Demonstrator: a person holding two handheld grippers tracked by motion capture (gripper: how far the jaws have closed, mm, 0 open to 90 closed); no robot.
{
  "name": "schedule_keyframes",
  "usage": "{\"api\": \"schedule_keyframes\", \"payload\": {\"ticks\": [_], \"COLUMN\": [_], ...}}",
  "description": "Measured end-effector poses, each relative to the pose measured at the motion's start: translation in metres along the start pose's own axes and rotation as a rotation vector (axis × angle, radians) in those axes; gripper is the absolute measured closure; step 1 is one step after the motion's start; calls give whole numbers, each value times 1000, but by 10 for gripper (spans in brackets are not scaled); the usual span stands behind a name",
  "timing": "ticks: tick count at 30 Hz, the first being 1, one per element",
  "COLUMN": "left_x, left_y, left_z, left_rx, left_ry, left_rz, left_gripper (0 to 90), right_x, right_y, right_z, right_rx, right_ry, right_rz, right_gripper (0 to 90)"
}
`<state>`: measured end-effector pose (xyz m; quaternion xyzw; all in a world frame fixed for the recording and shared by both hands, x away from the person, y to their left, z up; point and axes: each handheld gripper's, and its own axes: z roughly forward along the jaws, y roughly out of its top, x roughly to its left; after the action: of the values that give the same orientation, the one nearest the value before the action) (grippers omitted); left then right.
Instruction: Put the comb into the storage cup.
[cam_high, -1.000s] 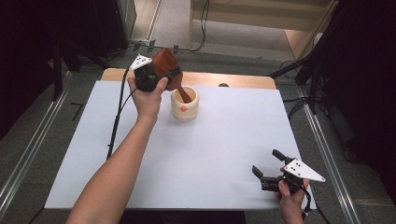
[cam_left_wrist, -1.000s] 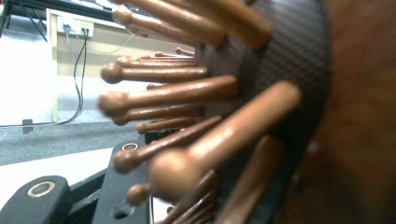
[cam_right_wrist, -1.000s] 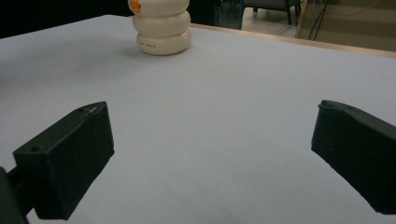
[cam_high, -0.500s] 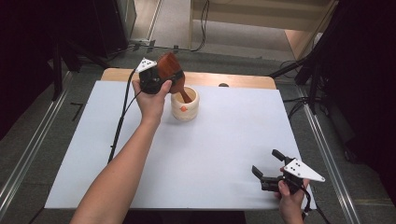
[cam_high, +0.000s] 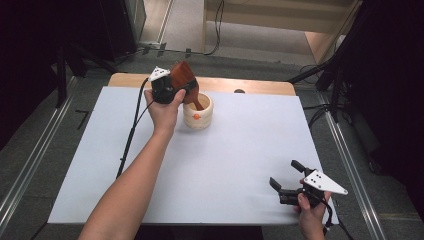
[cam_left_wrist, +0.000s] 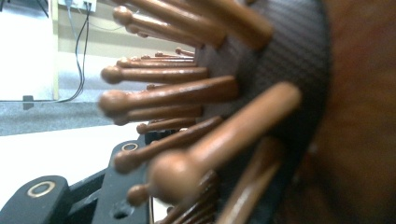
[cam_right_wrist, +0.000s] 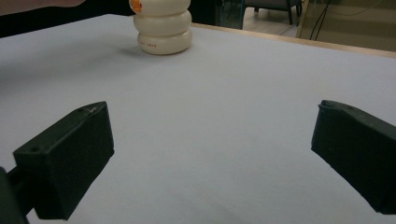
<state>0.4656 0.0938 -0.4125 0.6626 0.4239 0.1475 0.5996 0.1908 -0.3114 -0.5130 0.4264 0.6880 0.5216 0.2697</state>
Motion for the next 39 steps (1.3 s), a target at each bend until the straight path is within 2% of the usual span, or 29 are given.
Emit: {"api": "schedule_keyframes", "payload": {"ticks": [11, 17, 19, 23, 28, 31, 33, 37, 39], "left_x": [2, 6, 8, 8, 11, 14, 15, 16, 17], "left_y": [-6, -12, -13, -14, -14, -12, -11, -11, -11], "left_z": [5, 7, 7, 9, 9, 7, 6, 5, 5], "left_rx": [16, 37, 31, 38, 36, 34, 33, 48, 55], "left_ry": [3, 20, 10, 3, 17, 8, 15, 31, 22], "left_rz": [-21, -41, -61, -60, -69, -89, -87, -93, -89], "left_gripper": [512, 511, 509, 506, 484, 465, 418, 246, 163], "right_x": [0, 0, 0, 0, 0, 0, 0, 0, 0], "right_y": [0, 0, 0, 0, 0, 0, 0, 0, 0], "right_z": [0, 0, 0, 0, 1, 1, 1, 1, 1], "right_rx": [1, 0, 1, 4, 2, 2, 4, 4, 3], "right_ry": [2, 4, 4, 4, 3, 4, 4, 4, 3], "right_rz": [2, -1, -1, -1, -4, -4, -4, -6, -4], "right_gripper": [0, 0, 0, 0, 0, 0, 0, 0, 0]}}
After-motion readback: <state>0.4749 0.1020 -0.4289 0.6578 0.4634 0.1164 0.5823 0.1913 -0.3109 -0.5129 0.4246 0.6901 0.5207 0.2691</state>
